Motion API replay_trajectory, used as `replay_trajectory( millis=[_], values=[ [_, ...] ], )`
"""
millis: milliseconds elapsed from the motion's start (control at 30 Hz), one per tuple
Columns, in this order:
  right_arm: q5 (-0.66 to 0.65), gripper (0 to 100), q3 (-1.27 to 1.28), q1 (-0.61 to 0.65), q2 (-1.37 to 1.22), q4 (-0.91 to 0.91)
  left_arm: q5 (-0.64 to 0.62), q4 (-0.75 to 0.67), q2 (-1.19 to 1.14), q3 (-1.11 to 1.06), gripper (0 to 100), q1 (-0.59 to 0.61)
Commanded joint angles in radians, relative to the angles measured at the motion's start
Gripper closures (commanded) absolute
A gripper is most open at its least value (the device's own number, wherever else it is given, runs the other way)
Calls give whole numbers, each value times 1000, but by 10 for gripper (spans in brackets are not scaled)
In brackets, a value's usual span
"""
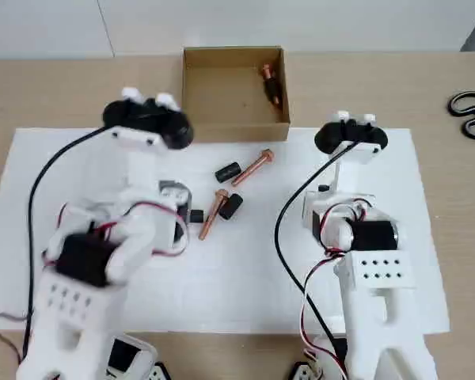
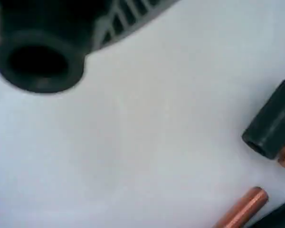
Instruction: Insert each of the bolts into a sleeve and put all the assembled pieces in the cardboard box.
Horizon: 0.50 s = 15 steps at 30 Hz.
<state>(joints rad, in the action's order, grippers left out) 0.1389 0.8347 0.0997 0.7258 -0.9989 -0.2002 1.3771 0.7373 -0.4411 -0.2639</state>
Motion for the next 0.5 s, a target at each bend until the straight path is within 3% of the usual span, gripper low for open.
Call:
replay_trajectory(
  millis=[0,167,233,300,467],
  values=[
    [-11,994,-5,-4,39,19,-115,-81,-100,50,994,78],
    [-11,994,-5,-4,38,19,-525,-94,-239,47,994,285],
    [-11,994,-5,-4,35,19,-635,-97,-290,47,994,356],
    [-11,994,-5,-4,31,19,-694,-100,-339,48,994,381],
    [-11,994,-5,-4,31,21,-652,-94,-482,51,994,327]
  ],
)
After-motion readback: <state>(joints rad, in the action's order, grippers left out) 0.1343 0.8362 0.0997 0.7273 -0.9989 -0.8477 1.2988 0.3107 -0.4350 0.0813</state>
